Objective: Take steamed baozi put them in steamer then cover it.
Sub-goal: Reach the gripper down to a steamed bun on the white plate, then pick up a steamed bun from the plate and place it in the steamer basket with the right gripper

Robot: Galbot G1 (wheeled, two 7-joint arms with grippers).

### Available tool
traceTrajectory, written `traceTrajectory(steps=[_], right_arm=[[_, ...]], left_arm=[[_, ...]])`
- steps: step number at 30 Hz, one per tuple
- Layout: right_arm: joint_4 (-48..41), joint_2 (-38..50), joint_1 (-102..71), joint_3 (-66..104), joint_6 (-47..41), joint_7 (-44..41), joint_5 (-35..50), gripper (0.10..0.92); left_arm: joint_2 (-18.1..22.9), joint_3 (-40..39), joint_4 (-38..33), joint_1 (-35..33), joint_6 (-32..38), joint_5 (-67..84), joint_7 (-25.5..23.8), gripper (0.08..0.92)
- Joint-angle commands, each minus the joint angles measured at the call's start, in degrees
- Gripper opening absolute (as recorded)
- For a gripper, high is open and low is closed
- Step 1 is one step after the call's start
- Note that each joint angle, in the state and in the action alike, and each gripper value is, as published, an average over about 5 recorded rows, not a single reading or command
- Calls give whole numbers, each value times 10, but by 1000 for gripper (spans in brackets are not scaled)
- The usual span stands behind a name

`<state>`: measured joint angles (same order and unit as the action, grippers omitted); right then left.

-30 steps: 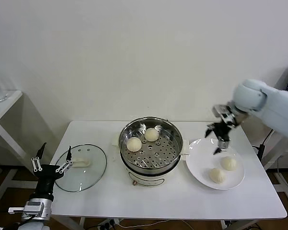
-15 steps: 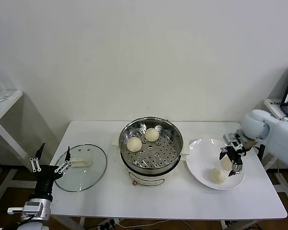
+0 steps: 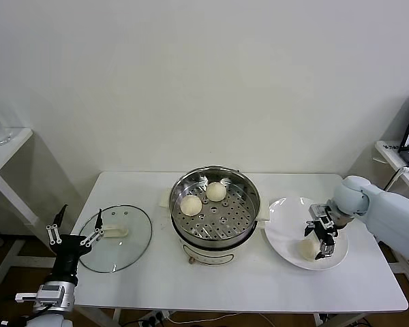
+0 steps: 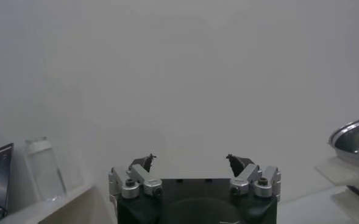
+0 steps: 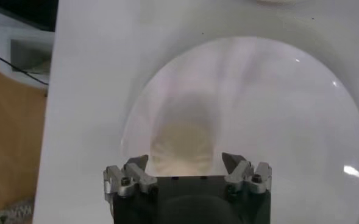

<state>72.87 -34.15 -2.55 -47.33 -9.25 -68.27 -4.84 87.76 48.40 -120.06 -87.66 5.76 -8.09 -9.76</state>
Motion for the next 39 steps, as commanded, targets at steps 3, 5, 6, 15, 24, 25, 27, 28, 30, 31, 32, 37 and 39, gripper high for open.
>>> traceTrajectory(steps=[3,5,6,15,24,25,27,28,30,31,32,37,39], right_arm=[[-15,-11,-29,23,4,18,-9,823],[-15,-11,-29,23,3,18,-9,823],[-15,-11,-28,23,3,17,-10,823],[-14,-10,-26,24,2,15,-9,718],[-1,7,31,13,-3,3,28,674],[1,10,50,7,-4,0,37,675],[6,14,104,-12,-4,-8,56,675],[8,15,135,-24,-2,-12,64,676],[12,12,197,-46,5,-19,77,677],[14,8,224,-56,11,-22,81,678],[18,4,253,-69,18,-25,85,678],[56,-26,404,-146,95,-45,98,679],[76,-43,444,-169,143,-47,96,681]], left_arm=[[0,-1,5,1,0,-1,0,823],[0,-1,5,1,0,-1,0,823],[0,-1,5,1,1,-1,0,823],[0,-1,7,3,2,-1,0,823],[0,-3,1,2,0,-1,0,823],[0,-4,0,1,0,-1,0,823],[-1,-6,-2,1,-1,-1,1,823],[-1,-7,-3,1,-1,-1,1,823],[-2,-9,-4,1,-2,-1,1,823],[-2,-10,-4,0,-2,-1,1,823],[-2,-10,-5,0,-2,-2,1,823],[-4,-10,-2,0,-1,-9,1,823],[-5,-10,-2,0,-1,-9,0,823]])
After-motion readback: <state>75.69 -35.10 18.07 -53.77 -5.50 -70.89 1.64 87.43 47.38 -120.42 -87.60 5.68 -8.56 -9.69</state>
